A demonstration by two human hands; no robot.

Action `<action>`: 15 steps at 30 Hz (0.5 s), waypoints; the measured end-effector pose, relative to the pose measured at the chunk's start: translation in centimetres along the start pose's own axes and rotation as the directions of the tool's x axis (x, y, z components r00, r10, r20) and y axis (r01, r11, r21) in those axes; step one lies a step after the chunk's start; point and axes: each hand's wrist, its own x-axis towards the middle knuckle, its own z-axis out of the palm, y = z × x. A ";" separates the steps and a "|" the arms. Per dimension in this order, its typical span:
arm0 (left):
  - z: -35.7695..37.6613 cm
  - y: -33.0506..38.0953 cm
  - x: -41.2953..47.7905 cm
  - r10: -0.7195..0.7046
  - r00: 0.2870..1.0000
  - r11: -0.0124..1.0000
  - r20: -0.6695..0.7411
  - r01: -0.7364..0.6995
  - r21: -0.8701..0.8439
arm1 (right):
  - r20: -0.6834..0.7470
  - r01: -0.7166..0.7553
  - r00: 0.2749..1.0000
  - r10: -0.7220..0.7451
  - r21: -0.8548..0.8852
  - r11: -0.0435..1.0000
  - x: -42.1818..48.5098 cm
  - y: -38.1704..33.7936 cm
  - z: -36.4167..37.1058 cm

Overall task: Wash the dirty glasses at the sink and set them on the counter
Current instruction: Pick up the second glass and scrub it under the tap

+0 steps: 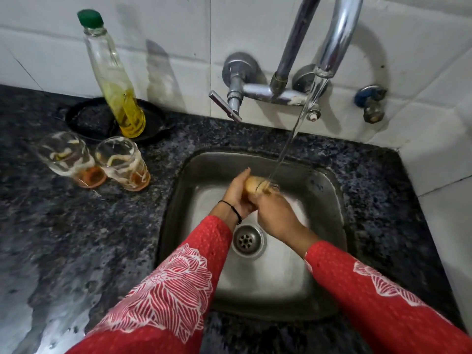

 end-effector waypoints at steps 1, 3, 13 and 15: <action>0.1 -0.4 0.1 0.060 0.998 0.997 0.018 -0.059 -0.048 | -0.069 -0.122 0.987 0.149 0.297 0.947 0.4 -1.0 0.2; 0.2 -1.1 0.2 0.153 0.988 0.985 0.029 -0.150 -0.087 | -0.017 -0.241 0.911 0.412 0.790 0.565 0.8 -2.9 0.6; -0.7 0.8 -0.8 0.033 0.999 0.999 0.041 -0.035 0.034 | 0.077 0.115 0.992 -0.102 -0.184 0.976 -0.2 -1.2 -2.0; -0.8 0.0 -0.5 0.097 0.992 0.995 0.076 -0.095 -0.031 | -0.046 -0.210 0.974 0.220 0.162 0.964 1.0 -1.9 -1.4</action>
